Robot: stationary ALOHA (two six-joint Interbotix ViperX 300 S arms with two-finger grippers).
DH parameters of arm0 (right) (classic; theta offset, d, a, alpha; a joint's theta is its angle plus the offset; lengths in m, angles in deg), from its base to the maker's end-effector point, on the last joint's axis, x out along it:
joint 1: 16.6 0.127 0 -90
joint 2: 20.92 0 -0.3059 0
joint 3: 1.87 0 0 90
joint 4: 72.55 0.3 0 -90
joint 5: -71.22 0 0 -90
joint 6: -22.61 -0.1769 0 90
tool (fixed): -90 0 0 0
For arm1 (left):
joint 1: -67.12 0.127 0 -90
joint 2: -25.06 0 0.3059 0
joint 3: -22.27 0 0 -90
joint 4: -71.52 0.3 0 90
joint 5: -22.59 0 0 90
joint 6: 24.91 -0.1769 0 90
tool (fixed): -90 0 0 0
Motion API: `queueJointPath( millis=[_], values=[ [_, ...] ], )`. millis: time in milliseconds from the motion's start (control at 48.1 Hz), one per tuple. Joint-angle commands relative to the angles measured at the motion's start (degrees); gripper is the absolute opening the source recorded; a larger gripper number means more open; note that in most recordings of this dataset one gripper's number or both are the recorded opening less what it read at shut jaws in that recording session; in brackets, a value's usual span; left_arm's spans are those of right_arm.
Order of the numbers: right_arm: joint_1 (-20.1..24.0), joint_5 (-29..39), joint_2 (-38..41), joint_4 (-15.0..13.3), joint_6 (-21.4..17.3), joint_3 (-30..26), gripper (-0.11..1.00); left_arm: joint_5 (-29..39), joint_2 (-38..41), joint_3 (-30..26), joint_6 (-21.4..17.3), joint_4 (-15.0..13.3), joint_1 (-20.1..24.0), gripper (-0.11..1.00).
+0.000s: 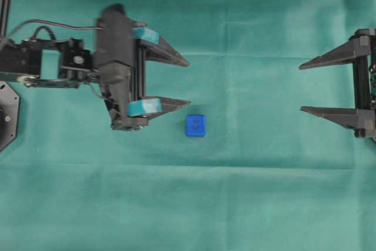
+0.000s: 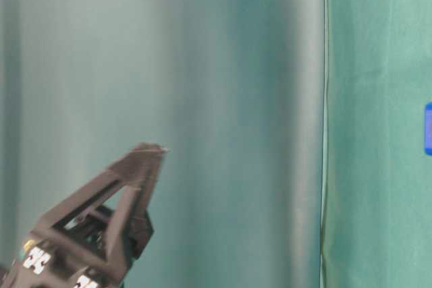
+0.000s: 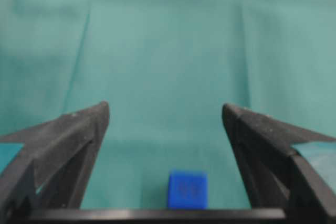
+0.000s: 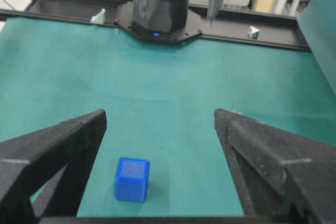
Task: Handover the blue block to the right arm after grasping it with the left arm, then place it in the designated position.
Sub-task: 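Move the open left gripper right toward the blue cube, then lower the left gripper around the blue cube and close on it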
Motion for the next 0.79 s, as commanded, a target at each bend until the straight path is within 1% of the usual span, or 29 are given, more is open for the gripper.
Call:
queueJointPath(
  millis=[0, 146, 333, 437, 769],
  values=[
    [-0.09, -0.18, 0.53, -0.09, 0.0, -1.67, 0.94, 6.77, 0.79, -4.22, 0.0, -0.09, 0.09, 0.99],
    [-0.09, -0.18, 0.7, 0.0, 0.0, -1.67, 0.94, 15.73, 3.34, -8.79, -0.09, -0.09, -0.35, 0.99],
    [-0.09, -0.09, 0.79, 0.0, 0.0, -1.58, 0.94, 23.2, 5.1, -12.74, -0.09, 0.0, -1.05, 0.99],
    [-0.09, 0.0, 0.88, -0.09, 0.0, -1.58, 0.94, 24.79, 5.54, -13.8, -0.35, 0.0, -1.23, 0.99],
    [-0.09, 0.44, 1.41, 0.0, 0.0, -1.67, 0.94, 24.7, 5.63, -13.97, -0.35, 0.09, -1.23, 0.99]
  ],
)
